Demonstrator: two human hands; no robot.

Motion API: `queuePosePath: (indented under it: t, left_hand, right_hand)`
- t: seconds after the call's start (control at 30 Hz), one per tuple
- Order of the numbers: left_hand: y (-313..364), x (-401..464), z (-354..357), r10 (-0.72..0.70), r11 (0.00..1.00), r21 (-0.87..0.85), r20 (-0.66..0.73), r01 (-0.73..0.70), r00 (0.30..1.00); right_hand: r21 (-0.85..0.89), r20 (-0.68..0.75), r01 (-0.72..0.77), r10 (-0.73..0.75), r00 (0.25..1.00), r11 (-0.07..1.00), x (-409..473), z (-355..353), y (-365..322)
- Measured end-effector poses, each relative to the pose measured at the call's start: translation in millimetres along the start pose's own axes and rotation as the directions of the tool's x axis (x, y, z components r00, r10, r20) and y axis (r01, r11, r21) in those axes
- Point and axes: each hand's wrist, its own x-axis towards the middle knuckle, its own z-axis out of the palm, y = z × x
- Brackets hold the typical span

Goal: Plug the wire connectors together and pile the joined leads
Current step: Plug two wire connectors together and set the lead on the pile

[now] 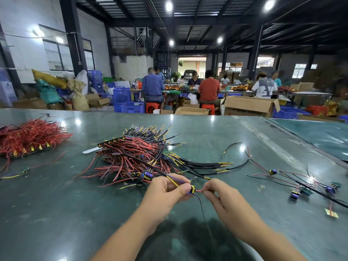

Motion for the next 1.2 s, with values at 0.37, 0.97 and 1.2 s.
queuePosePath:
  t: [0.37,0.97,1.2]
  left_hand:
    - [-2.0,6.1,1.4,0.109,0.994,-0.001,-0.234,-0.112,0.966]
    - [-12.9,10.2,1.7,0.207,0.974,0.016,-0.46,-0.225,0.864]
    - [-11.2,2.1,15.5,0.141,0.987,-0.049,-0.204,-0.154,0.969]
  right_hand:
    - [-0.322,-0.235,-0.348,0.281,0.93,0.881,1.3,-20.2,16.3]
    - [-0.002,-0.23,-0.188,0.182,0.956,0.982,0.0,-9.1,-10.1]
    - [-0.009,-0.199,-0.086,0.082,0.976,0.996,-2.3,15.8,-15.9]
